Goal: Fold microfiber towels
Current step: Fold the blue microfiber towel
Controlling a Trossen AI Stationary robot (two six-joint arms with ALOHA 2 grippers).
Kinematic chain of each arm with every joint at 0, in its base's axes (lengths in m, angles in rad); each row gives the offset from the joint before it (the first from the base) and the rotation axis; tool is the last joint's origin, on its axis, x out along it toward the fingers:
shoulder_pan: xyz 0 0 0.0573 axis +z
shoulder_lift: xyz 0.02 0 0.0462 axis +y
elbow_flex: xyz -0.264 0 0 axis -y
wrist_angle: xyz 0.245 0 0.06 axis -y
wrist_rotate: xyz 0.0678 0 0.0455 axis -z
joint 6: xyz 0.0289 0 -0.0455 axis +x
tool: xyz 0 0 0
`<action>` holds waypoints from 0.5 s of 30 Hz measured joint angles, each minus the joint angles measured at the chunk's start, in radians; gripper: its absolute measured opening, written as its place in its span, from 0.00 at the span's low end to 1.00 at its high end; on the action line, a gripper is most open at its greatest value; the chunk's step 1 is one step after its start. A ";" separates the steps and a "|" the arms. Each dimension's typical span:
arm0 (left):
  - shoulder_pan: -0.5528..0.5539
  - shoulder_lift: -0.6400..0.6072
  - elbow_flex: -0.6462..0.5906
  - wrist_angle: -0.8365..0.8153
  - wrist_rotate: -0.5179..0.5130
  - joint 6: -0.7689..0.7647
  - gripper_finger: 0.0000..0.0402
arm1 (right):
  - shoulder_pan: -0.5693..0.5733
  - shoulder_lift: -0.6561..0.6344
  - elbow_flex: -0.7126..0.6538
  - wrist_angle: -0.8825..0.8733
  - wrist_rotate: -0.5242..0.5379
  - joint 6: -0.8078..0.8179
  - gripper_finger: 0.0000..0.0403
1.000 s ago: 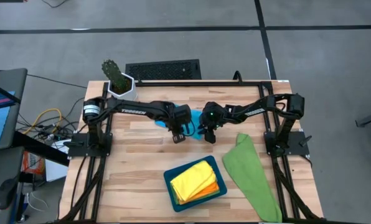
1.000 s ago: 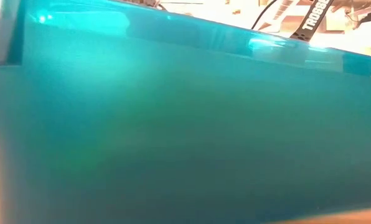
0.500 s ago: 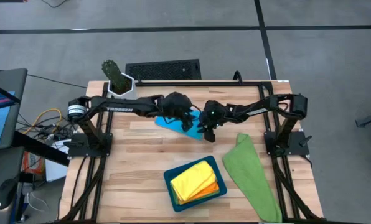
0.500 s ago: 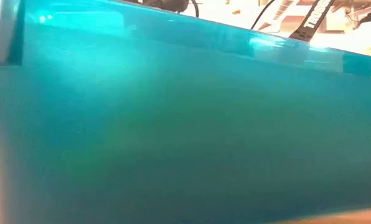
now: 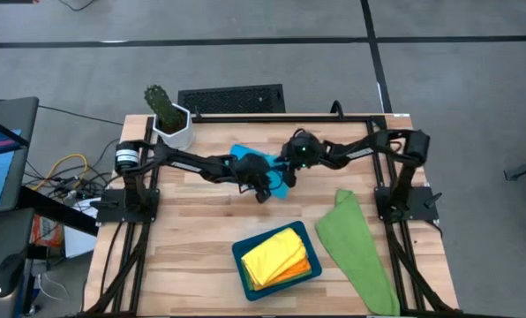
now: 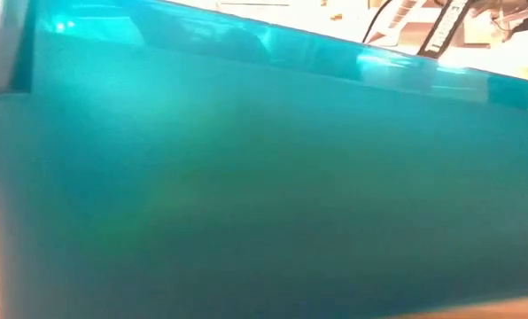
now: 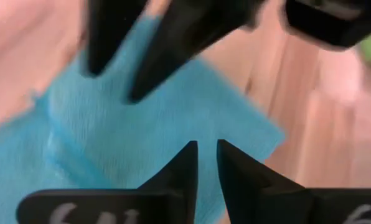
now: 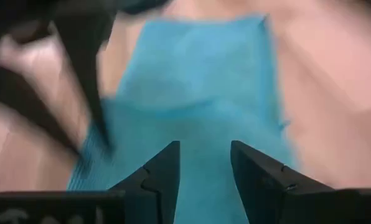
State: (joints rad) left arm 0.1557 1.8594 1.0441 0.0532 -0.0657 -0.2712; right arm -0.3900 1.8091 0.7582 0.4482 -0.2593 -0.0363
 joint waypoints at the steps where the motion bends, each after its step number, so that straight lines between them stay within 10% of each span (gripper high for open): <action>1: -0.001 0.006 -0.006 -0.015 -0.002 -0.003 0.12 | 0.004 0.016 -0.001 0.001 -0.002 0.003 0.41; 15: -0.028 0.098 -0.003 -0.042 0.022 -0.030 0.05 | -0.024 0.098 0.035 0.008 0.027 0.035 0.41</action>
State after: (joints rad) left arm 0.1277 1.9575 1.0412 0.0108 -0.0436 -0.3008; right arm -0.4137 1.9067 0.7929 0.4560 -0.2324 -0.0013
